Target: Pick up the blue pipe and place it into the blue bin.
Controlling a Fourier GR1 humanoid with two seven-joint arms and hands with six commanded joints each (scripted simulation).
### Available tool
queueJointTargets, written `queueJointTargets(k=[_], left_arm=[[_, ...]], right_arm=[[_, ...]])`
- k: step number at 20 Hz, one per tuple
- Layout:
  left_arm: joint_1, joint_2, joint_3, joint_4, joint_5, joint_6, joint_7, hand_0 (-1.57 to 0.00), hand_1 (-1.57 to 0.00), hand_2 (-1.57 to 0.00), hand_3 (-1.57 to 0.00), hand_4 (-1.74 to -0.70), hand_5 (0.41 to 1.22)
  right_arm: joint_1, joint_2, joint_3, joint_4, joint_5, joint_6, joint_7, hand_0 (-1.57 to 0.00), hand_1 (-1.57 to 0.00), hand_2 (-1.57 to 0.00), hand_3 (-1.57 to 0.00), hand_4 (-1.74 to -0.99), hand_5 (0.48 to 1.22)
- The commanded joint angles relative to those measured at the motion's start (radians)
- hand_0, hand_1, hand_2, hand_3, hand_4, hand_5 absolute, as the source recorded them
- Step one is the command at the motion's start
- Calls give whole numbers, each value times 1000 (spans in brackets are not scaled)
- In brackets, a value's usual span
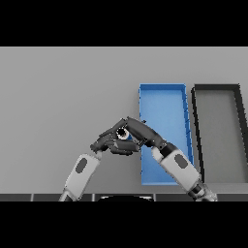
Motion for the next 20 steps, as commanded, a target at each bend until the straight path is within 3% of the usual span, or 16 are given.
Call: queueJointTargets(k=[1,5,11,13,15,17,20], left_arm=[[1,-3,8,-5,11,1,9,-100,-91,-88,-79,-969,603],[3,3,2,4,-16,18,-7,-40,-37,-35,-32,-938,495],[5,7,2,11,-20,14,1,-10,-9,-9,-8,-908,456],[6,5,0,12,-25,18,5,-6,-5,-5,-5,-906,445],[3,-12,-8,2,-18,16,30,-3,-3,-3,-3,-906,437],[0,3,8,6,-11,10,48,-2,-2,-2,-1,-905,433],[-6,13,12,6,-18,12,49,0,0,0,0,-892,428]], right_arm=[[-9,-3,-9,0,-12,-4,10,-1570,-1570,-1570,-1569,-1740,1219],[-13,12,-28,16,-77,-18,-6,-1571,-1571,-1571,-1570,-1741,1220],[-160,-5,-143,-18,-309,-105,124,-1571,-1571,-1571,-1571,-1741,1221],[-273,-37,-207,13,-394,-110,149,-1571,-1571,-1571,-1571,-1741,1221],[-353,-78,-273,40,-468,-115,129,-1571,-1571,-1571,-1571,-1741,1221],[-410,-132,-328,79,-447,-168,98,-1571,-1571,-1571,-1571,-1741,1221],[-474,-225,-393,164,-415,-221,107,-1571,-1571,-1571,-1571,-1741,1221]])
